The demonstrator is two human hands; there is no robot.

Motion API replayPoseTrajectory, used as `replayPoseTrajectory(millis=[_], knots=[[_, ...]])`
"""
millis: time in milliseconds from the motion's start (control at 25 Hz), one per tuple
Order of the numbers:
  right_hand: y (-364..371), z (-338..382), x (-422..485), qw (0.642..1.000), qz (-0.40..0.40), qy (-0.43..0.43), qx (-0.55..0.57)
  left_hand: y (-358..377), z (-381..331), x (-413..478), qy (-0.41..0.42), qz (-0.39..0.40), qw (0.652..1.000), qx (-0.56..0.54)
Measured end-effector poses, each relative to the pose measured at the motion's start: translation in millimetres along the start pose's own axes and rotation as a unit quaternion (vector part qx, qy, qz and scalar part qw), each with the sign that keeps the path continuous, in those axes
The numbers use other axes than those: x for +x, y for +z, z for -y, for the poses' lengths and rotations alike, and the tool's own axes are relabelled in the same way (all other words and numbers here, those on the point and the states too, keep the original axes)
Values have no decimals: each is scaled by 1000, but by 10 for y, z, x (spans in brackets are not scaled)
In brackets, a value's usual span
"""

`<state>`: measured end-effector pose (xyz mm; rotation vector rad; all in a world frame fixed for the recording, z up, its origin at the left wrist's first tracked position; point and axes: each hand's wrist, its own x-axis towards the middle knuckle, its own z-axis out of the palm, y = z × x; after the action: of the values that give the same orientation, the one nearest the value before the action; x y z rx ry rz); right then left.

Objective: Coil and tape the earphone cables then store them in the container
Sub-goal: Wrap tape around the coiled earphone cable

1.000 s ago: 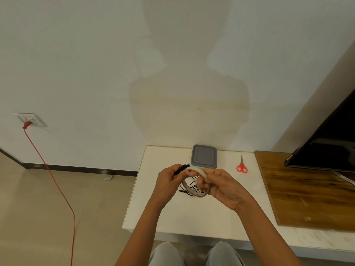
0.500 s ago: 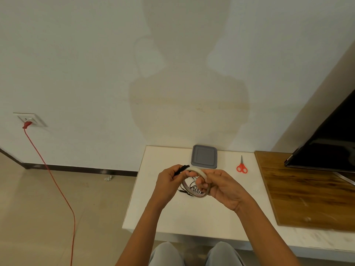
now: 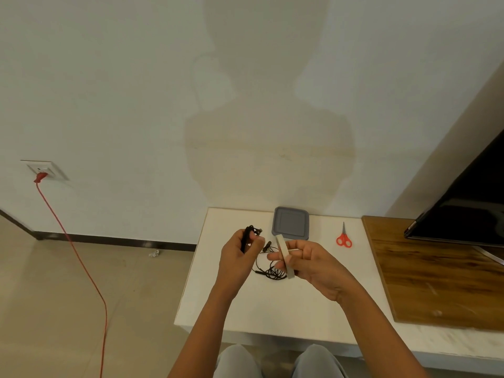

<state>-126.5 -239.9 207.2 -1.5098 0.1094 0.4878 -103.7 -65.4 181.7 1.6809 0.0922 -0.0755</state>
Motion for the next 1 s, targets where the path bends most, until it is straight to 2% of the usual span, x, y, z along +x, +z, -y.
replayPoseTrajectory(millis=[160,440,640,840,920,1000], knots=[[90,36,5,997,-58,-14,-51,31,-5,-57,42,56,997,41],[123,48,14,991,-104,-12,-88,81,-52,-103,90,27,990,109],[159,31,27,979,-129,1,-157,113,-49,-133,88,10,987,134],[164,-35,46,976,-154,14,-155,177,24,-159,109,18,977,182],[183,-52,54,974,-170,18,-150,204,45,-153,101,25,974,201],[204,-79,75,963,-183,-1,-199,236,53,-138,78,25,979,188]])
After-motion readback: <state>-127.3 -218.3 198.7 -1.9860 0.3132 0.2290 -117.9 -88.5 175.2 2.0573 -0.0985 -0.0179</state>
